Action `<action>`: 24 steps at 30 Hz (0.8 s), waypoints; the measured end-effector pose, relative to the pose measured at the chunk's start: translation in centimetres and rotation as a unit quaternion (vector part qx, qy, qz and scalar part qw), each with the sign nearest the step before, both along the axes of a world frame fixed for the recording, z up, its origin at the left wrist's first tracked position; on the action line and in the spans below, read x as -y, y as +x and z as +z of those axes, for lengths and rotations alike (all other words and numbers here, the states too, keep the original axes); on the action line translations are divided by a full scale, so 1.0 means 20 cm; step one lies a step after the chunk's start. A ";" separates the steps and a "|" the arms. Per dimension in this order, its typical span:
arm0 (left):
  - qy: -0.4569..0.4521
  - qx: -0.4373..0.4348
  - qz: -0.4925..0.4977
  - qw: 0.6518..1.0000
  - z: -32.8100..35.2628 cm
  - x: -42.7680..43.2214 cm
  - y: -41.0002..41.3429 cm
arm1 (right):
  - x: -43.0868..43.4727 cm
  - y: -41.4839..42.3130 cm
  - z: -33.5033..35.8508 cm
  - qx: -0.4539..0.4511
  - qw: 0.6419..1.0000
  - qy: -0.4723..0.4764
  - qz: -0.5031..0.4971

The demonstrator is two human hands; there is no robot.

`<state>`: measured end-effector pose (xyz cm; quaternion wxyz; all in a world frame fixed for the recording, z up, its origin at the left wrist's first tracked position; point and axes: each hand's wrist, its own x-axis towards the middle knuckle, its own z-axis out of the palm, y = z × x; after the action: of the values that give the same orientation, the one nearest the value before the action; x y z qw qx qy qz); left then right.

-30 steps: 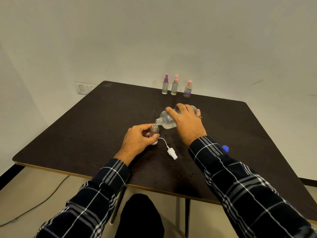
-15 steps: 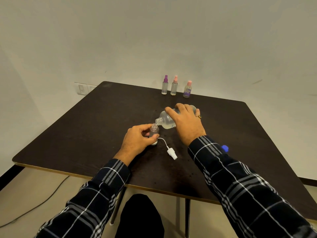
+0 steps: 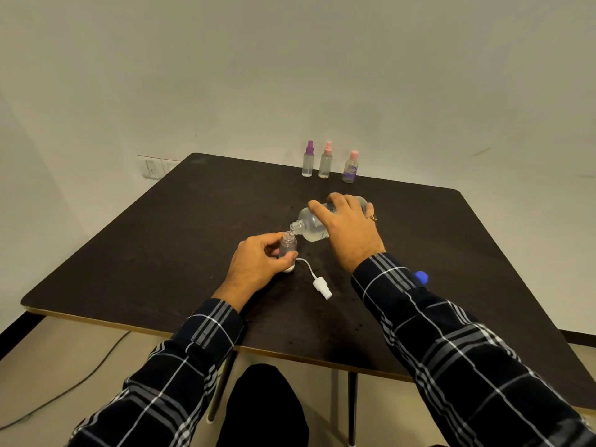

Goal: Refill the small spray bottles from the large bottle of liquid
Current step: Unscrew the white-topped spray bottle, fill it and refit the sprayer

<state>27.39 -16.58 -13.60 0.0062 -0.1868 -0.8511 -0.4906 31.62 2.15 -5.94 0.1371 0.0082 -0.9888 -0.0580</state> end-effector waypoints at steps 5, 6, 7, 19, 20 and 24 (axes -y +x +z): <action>0.000 0.002 -0.001 1.000 0.01 0.00 0.01 | 0.00 0.01 0.01 -0.004 1.000 0.000 0.000; 0.001 0.002 -0.001 1.000 0.01 0.00 0.01 | 0.00 0.01 0.01 -0.007 1.000 0.001 0.000; 0.000 0.003 -0.001 1.000 0.01 0.00 0.01 | 0.00 0.01 0.01 -0.008 1.000 0.002 0.000; -0.006 0.005 0.003 1.000 0.00 0.00 0.00 | 0.00 0.01 0.02 0.001 1.000 0.000 0.002; -0.007 0.005 0.002 1.000 0.00 0.00 0.00 | 0.00 0.01 0.01 0.001 1.000 0.000 0.002; -0.007 0.004 0.001 1.000 0.01 0.00 0.01 | 0.00 0.01 0.01 0.002 1.000 -0.008 0.000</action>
<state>27.51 -16.58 -13.43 0.0022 -0.1842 -0.8548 -0.4851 31.77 2.06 -5.72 0.1349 0.0072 -0.9896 -0.0497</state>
